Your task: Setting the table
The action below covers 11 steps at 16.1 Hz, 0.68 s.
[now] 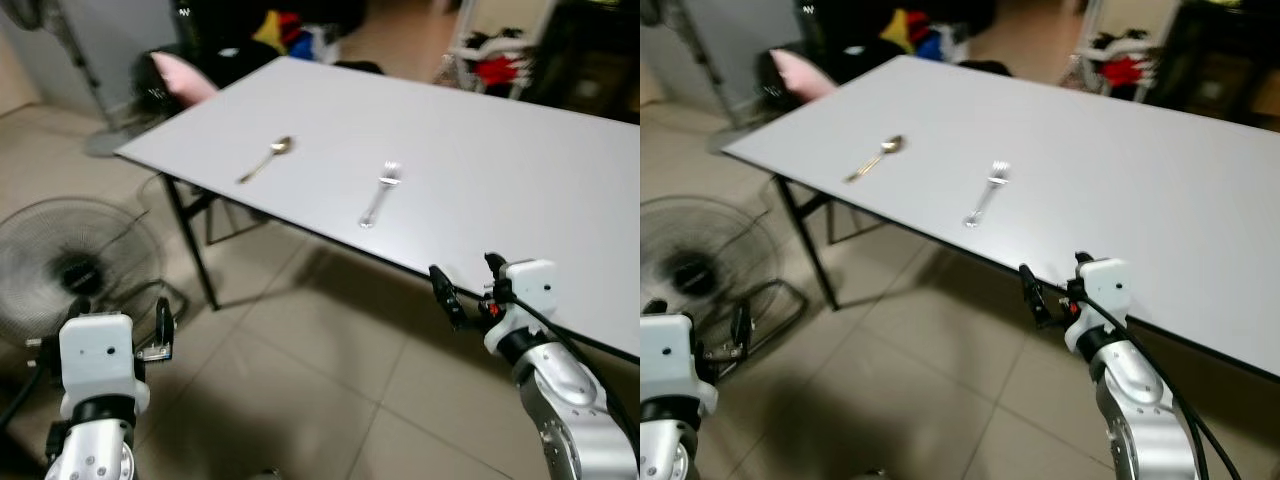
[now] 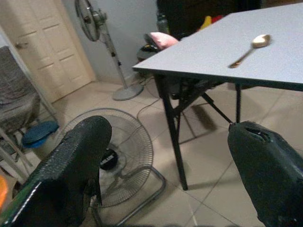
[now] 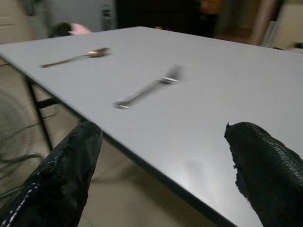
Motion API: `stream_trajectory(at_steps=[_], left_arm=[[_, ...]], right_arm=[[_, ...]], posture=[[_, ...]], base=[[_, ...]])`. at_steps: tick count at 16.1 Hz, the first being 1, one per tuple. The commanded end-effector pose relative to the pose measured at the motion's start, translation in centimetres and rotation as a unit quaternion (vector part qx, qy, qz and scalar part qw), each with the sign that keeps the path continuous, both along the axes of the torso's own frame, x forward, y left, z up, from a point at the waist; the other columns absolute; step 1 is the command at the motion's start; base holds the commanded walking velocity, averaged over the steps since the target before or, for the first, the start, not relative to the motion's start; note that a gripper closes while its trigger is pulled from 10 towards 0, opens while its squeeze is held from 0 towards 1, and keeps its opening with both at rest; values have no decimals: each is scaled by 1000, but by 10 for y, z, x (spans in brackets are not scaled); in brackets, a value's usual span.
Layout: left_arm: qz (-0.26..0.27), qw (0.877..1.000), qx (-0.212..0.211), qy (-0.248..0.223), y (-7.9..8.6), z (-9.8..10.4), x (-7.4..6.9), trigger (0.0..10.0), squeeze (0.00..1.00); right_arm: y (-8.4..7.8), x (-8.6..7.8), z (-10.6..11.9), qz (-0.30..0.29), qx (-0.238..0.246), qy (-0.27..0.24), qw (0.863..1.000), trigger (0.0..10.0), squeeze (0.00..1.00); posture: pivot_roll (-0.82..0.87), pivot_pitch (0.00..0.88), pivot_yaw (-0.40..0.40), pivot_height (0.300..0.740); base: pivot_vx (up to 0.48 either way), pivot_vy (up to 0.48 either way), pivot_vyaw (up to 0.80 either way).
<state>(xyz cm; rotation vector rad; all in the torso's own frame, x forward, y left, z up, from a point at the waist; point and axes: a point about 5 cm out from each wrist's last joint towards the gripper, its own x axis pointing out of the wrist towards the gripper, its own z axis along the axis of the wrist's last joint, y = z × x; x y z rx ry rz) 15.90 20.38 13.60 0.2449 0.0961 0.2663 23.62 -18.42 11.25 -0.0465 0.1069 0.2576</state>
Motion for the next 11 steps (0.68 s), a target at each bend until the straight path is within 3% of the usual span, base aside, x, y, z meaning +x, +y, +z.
stream_trajectory(at_steps=[1,3,7,11], left_arm=[[-5,1000,-8,3,0,0,-3,10000,1000],[-15,1000,-11,0,-6,1,1,10000,1000],[-18,1000,-4,-8,-3,4,4,10000,1000],[-18,1000,-18,-14,-7,5,3,10000,965]], right_arm=[[9,-1,11,34,9,-25,999,10000,1000],[10,-2,6,75,3,-13,997,10000,1000],[12,8,9,72,37,-14,997,10000,1000],[27,6,7,116,55,2,992,10000,1000]], posture=[[-35,0,20,740],[-17,0,10,740],[-21,0,11,740],[-10,0,2,740]], base=[[0,0,800],[0,0,800],[0,0,800],[0,0,800]])
